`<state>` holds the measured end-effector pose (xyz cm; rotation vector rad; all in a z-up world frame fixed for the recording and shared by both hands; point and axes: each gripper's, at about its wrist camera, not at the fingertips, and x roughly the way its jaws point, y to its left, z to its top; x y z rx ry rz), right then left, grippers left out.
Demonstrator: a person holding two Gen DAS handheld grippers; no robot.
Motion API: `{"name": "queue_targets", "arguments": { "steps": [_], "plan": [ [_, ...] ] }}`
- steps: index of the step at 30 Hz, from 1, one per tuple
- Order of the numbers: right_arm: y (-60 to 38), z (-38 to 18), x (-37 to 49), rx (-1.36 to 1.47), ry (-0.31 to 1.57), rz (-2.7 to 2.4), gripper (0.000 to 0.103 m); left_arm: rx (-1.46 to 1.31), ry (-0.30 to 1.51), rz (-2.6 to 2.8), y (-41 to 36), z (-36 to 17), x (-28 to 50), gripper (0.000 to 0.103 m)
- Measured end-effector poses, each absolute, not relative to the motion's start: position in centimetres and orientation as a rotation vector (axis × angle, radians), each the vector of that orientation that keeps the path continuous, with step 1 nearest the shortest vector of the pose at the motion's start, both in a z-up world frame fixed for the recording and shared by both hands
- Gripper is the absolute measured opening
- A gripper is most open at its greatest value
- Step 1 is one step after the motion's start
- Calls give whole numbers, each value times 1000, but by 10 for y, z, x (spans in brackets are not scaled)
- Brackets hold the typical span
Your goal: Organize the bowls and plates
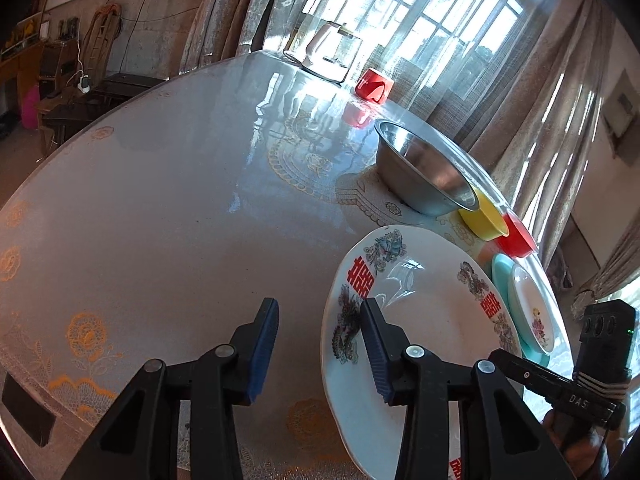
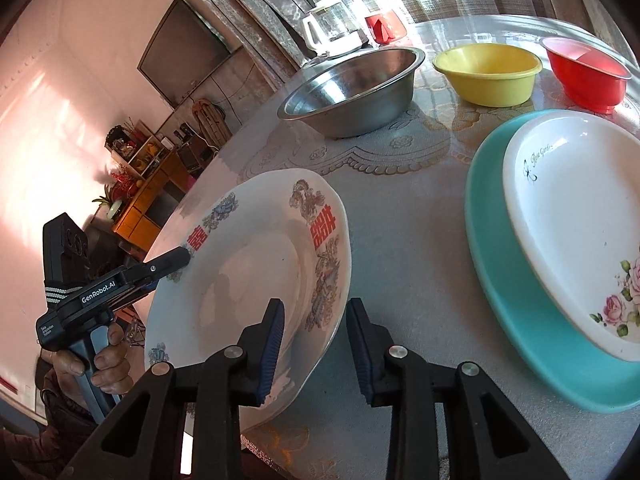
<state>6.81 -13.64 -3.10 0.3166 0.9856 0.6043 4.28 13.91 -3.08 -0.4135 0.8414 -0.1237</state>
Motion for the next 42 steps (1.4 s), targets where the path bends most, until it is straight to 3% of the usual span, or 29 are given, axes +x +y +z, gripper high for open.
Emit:
{"name": "queue_targets", "arguments": {
  "steps": [7,10,42],
  "plan": [
    [-136,-30,68,320,994,605,23,-403,868,-168,133,-37,48,37],
    [-129,-31,68,287,997,615,22,-379,874,-195,126,-37,49,28],
    [-128,-26,69,168,945,547,22,-242,864,-127,94,-32,53,34]
  ]
}}
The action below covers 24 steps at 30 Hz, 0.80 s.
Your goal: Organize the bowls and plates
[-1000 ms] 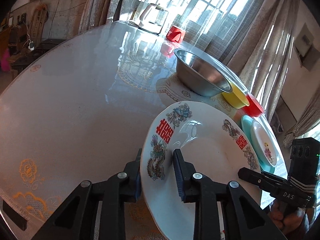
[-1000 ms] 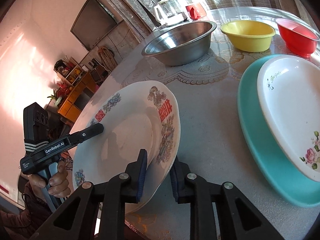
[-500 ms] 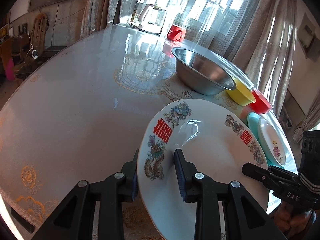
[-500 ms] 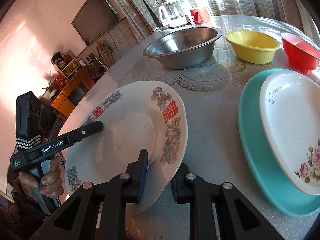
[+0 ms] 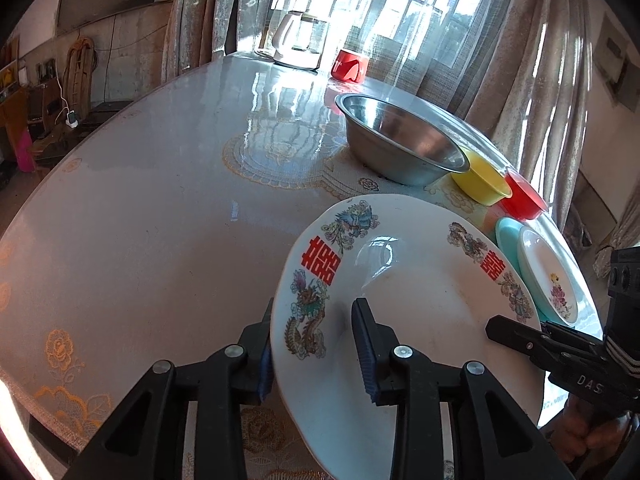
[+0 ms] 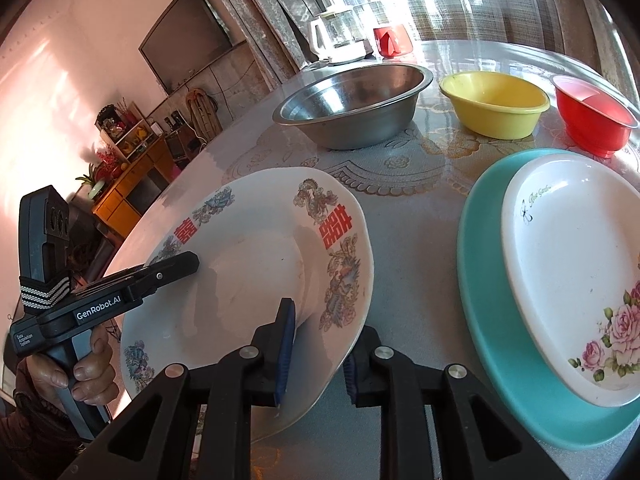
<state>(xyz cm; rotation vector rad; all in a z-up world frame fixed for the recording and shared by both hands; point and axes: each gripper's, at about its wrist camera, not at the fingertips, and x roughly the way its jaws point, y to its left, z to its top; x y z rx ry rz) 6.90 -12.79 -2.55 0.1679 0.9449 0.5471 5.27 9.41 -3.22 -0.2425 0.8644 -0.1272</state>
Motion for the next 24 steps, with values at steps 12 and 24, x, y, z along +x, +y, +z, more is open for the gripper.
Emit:
{"name": "queue_targets", "arguments": {
  "steps": [12,24],
  "plan": [
    [-140,-18,64,187,928,522,22,-228,853,-156,81,-24,42,34],
    [-156,-7,60,209,882,513,23,-200,830,-187,66,-13,40,34]
  ]
}}
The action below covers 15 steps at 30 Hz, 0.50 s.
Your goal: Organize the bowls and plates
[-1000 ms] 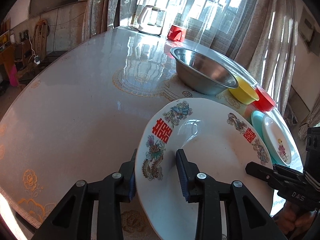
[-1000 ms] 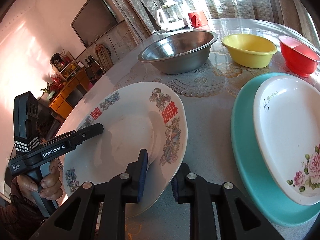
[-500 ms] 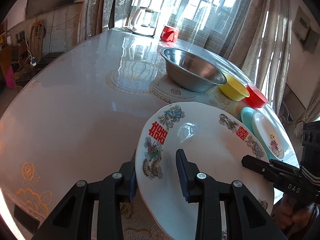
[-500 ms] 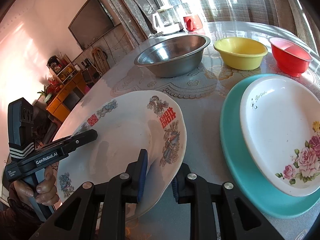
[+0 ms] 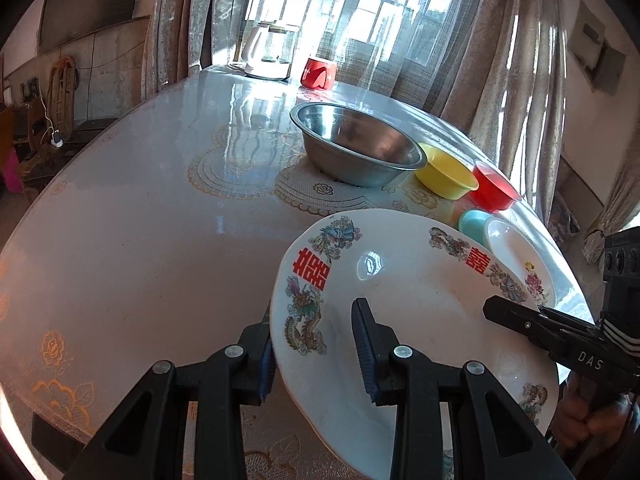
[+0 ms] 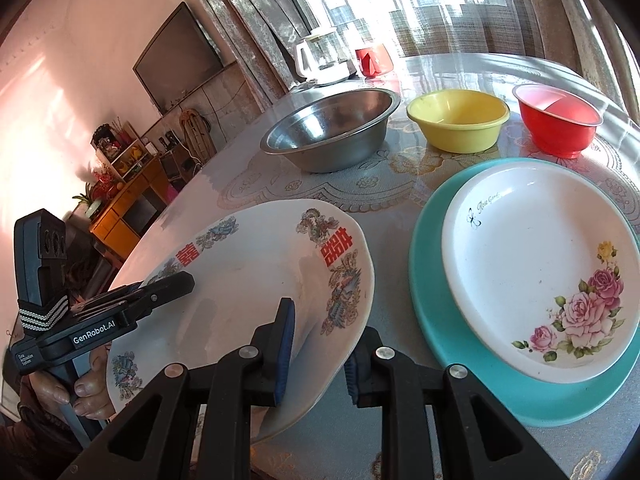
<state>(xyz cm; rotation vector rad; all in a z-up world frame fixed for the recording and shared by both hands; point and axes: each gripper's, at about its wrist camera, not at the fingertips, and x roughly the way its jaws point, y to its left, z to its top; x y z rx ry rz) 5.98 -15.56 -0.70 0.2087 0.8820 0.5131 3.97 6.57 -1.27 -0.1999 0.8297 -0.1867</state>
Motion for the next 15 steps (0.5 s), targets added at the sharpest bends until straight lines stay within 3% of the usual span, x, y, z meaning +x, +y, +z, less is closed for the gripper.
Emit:
{"name": "queue_targets", "arguments": {
  "steps": [15],
  "plan": [
    [-192,6,52,233,833,435,23,-141,815,-273,26,2,52,34]
  ]
}}
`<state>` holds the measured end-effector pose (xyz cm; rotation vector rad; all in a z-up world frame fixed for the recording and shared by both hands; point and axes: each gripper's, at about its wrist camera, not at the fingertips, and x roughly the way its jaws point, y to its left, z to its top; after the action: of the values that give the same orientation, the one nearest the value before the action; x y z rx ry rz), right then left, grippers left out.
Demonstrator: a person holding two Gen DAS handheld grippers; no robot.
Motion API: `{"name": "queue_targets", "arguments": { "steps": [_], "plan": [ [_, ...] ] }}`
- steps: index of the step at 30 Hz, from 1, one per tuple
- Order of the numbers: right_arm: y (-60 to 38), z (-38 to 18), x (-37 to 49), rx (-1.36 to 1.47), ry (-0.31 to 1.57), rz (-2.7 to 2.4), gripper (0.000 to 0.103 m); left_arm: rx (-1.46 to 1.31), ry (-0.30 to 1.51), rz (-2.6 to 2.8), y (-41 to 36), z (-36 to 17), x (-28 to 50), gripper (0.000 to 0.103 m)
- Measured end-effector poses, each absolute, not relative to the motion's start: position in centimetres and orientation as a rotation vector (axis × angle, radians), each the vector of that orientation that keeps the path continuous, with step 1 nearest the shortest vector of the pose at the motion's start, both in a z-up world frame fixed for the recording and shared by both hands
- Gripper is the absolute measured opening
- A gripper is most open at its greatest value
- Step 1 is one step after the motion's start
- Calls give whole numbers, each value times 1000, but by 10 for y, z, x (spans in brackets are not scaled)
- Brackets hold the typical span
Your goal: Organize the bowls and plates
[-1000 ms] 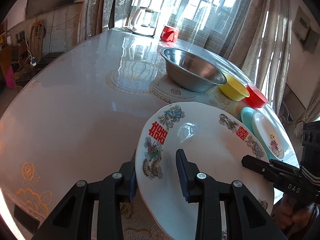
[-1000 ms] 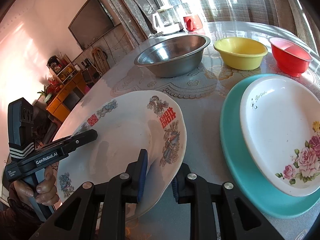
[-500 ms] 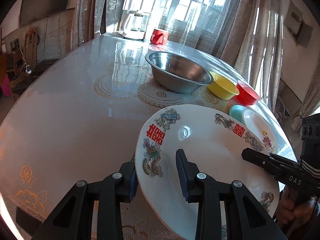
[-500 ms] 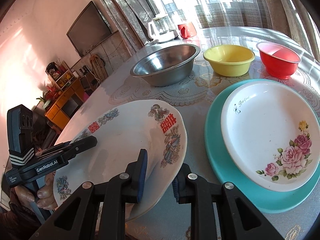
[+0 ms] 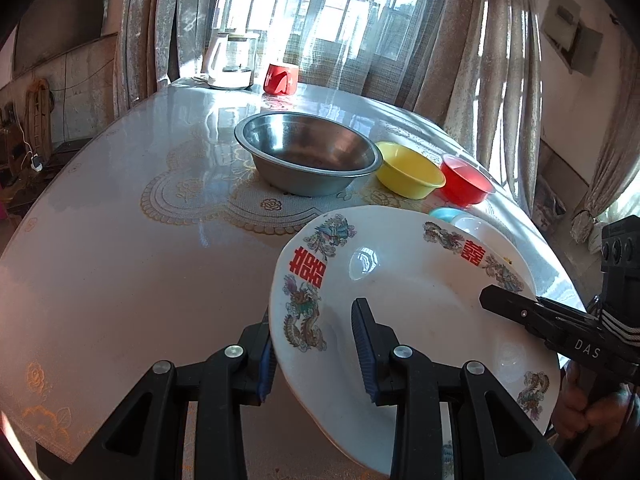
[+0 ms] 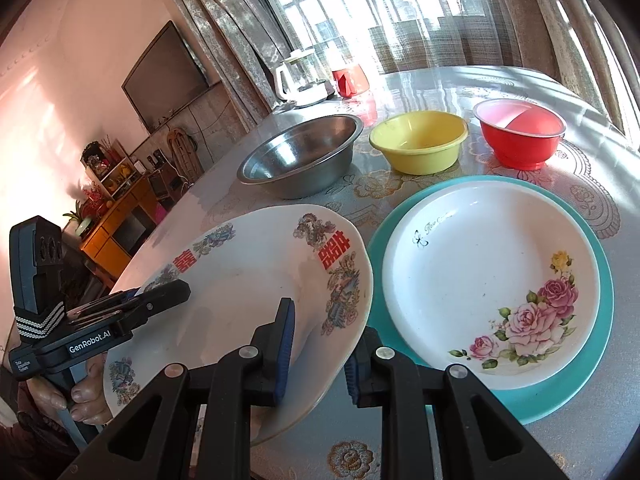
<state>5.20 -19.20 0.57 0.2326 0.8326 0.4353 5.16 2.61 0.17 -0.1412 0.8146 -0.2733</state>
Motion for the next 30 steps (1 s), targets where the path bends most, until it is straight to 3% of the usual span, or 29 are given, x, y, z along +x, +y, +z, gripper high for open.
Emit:
{"name": "queue_targets", "arguments": {
  "steps": [30],
  "plan": [
    [-320,10,70,292,762,92,23,-16,839,-492,-121,8,121,34]
  ]
}}
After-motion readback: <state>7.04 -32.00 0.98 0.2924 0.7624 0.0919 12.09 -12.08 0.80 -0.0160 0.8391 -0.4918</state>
